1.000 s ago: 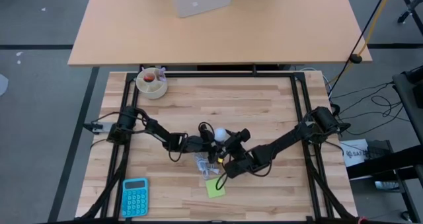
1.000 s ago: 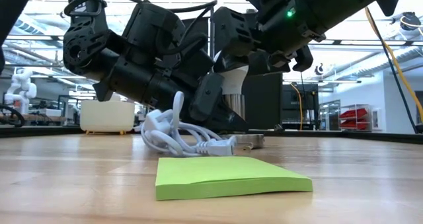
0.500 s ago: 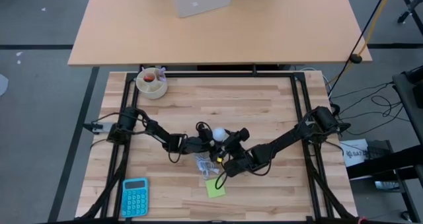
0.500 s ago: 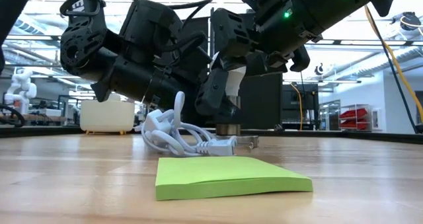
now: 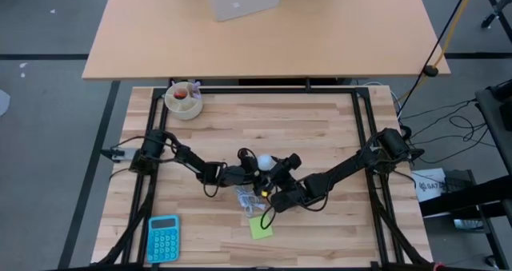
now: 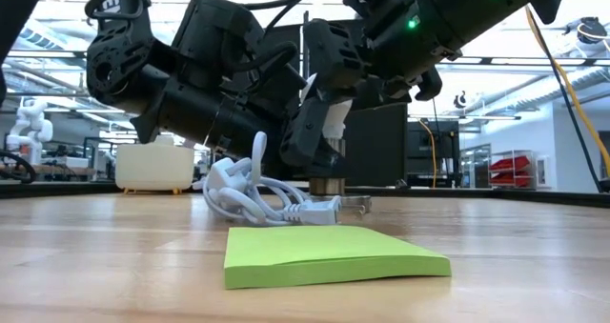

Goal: Screw lightbulb
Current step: Remove the lightbulb from the lamp

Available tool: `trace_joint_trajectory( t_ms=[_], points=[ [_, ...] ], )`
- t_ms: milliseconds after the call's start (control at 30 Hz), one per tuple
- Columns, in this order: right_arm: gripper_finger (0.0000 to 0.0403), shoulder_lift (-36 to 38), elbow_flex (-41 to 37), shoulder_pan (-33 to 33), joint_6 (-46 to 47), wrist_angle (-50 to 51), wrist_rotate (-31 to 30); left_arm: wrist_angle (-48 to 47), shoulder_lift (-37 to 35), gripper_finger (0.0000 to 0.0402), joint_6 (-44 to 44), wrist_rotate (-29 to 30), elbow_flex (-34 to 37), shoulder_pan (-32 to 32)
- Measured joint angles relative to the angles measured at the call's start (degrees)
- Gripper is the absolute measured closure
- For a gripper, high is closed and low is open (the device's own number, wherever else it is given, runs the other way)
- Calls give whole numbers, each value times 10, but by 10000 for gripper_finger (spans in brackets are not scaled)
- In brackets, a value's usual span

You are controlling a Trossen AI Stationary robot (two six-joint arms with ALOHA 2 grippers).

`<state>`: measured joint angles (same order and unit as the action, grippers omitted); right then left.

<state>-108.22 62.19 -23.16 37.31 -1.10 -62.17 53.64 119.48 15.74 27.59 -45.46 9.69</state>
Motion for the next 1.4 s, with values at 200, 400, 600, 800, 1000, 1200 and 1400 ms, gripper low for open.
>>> trace_joint_trajectory(
  t_ms=[200, 400, 600, 800, 1000, 1200, 1400],
  points=[
    [106, 0, 0, 1, -31, 3, 8, -9, -1, 224, -6, -9, 0, -1],
    [106, 16, -1, 5, -75, 17, 36, -16, -1, 221, -28, -39, 0, -2],
    [106, 26, -1, 12, -107, 27, 67, -23, -2, 221, -43, -64, -2, -2],
    [106, 29, -1, 22, -166, 25, 106, -23, -1, 221, -47, -91, -1, -4],
    [106, 54, -1, 34, -219, 36, 183, -24, -1, 221, -55, -108, -1, -3],
    [106, 94, 1, 44, -182, 67, 244, -24, 0, 221, -50, -111, -1, -3],
    [99, 112, 0, 43, -172, 78, 247, -24, 0, 220, -42, -110, 0, -3]
  ],
)
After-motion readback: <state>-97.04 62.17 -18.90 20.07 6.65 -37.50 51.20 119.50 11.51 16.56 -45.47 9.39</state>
